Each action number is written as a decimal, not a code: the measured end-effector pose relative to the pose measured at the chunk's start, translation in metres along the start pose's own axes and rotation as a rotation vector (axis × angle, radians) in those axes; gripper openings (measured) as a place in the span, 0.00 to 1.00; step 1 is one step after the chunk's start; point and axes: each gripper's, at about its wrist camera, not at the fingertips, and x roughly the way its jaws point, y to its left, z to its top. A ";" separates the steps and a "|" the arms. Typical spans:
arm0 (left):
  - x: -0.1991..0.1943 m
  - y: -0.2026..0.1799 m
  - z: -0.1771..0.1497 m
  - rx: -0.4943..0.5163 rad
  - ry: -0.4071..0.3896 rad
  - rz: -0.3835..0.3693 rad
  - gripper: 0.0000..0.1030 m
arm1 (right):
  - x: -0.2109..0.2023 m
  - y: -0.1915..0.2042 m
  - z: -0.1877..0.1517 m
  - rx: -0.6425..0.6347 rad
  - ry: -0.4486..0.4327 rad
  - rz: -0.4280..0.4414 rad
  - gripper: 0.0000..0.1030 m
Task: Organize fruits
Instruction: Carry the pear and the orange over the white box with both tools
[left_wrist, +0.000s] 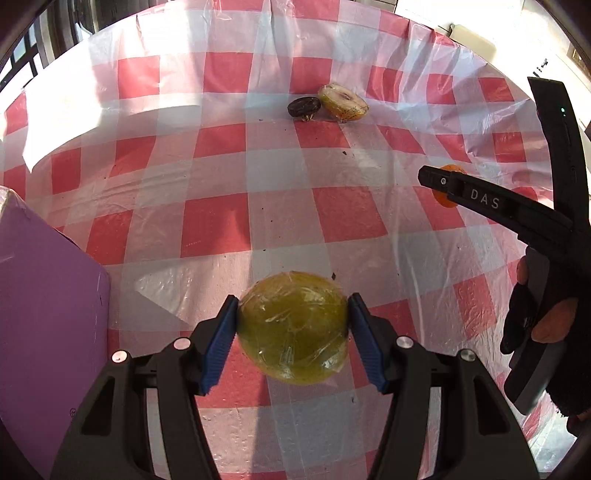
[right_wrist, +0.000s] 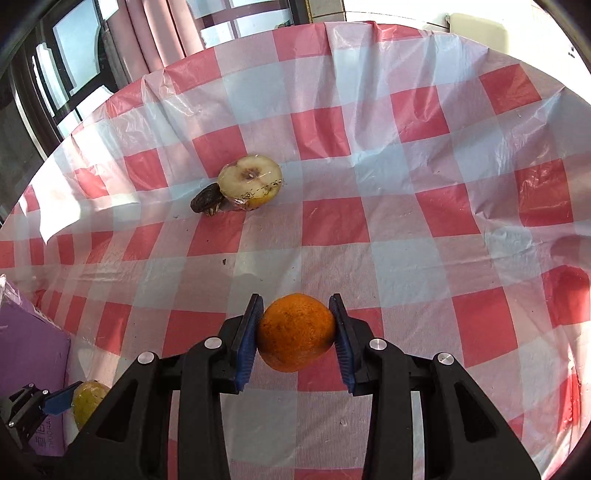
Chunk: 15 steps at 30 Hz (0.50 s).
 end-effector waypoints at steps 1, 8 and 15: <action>-0.003 0.000 -0.003 0.006 0.004 0.003 0.58 | -0.005 -0.002 -0.008 0.006 0.011 -0.002 0.35; -0.031 0.002 -0.021 0.032 0.019 -0.003 0.58 | -0.040 0.024 -0.048 -0.029 0.071 0.007 0.35; -0.069 0.008 -0.035 0.065 -0.009 -0.019 0.58 | -0.077 0.052 -0.066 -0.042 0.055 0.008 0.35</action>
